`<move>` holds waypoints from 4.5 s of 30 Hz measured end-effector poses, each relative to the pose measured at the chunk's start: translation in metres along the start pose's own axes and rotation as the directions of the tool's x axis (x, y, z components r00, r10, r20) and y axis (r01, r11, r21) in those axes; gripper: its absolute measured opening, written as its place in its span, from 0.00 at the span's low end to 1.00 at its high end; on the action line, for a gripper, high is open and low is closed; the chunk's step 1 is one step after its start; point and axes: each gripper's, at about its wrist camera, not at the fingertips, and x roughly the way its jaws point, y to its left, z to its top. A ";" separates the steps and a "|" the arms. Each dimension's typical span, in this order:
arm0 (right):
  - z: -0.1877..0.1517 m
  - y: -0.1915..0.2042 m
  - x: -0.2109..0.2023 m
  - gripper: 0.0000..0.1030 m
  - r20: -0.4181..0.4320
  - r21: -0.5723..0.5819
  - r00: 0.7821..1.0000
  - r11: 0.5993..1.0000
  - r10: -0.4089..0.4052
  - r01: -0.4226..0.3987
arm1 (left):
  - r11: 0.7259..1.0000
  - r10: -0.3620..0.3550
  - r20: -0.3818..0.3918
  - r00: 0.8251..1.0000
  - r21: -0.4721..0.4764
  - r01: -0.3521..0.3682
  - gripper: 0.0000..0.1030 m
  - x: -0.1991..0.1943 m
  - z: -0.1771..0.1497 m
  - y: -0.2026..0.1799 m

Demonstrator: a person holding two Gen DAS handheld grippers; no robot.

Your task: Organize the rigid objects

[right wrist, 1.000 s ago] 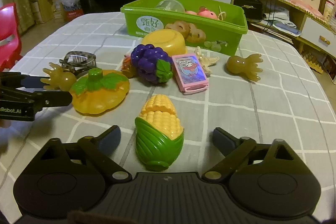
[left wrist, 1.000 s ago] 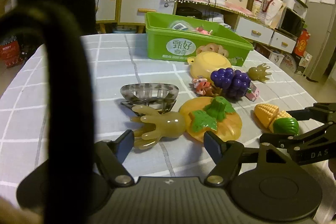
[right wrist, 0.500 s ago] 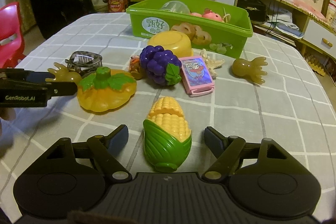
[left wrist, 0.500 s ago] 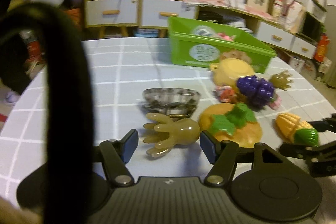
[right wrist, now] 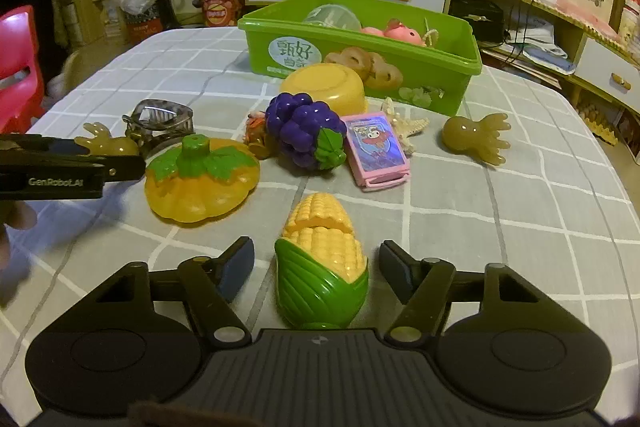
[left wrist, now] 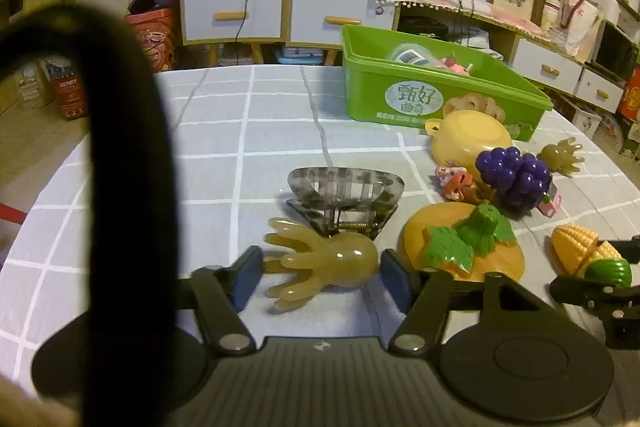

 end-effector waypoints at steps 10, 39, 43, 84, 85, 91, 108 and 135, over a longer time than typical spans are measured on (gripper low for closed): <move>0.008 0.001 -0.002 0.49 -0.022 0.006 1.000 1.000 0.022 -0.021 | 0.999 -0.041 -0.009 0.999 -0.014 0.041 0.32 -0.006 0.005 0.000; 0.079 -0.050 -0.028 0.49 0.015 0.269 0.999 0.962 0.036 -0.039 | 0.980 -0.129 0.042 0.991 -0.149 0.134 0.32 -0.028 0.073 -0.001; 0.089 -0.061 -0.026 0.49 0.019 0.318 0.999 0.947 0.039 -0.043 | 0.975 -0.139 0.055 0.989 -0.168 0.147 0.32 -0.026 0.087 -0.006; 0.139 -0.145 0.062 0.49 0.196 0.640 0.980 0.754 0.021 -0.144 | 0.952 -0.302 0.018 0.953 -0.034 0.303 0.32 0.114 0.162 -0.122; 0.139 -0.145 0.063 0.49 0.194 0.640 0.981 0.755 0.020 -0.142 | 0.953 -0.301 0.021 0.953 -0.037 0.302 0.32 0.115 0.162 -0.121; 0.139 -0.145 0.063 0.52 0.191 0.640 0.981 0.755 0.024 -0.143 | 0.949 -0.306 0.053 0.950 -0.062 0.309 0.33 0.116 0.164 -0.116; 0.139 -0.144 0.008 0.81 0.132 0.576 0.991 0.814 0.006 -0.082 | 0.963 -0.270 -0.011 0.963 -0.013 0.270 0.68 0.070 0.165 -0.123; 0.093 -0.111 -0.073 0.87 0.013 0.350 1.000 0.937 -0.017 0.012 | 0.987 -0.157 -0.100 0.982 0.019 0.160 0.73 -0.023 0.128 -0.070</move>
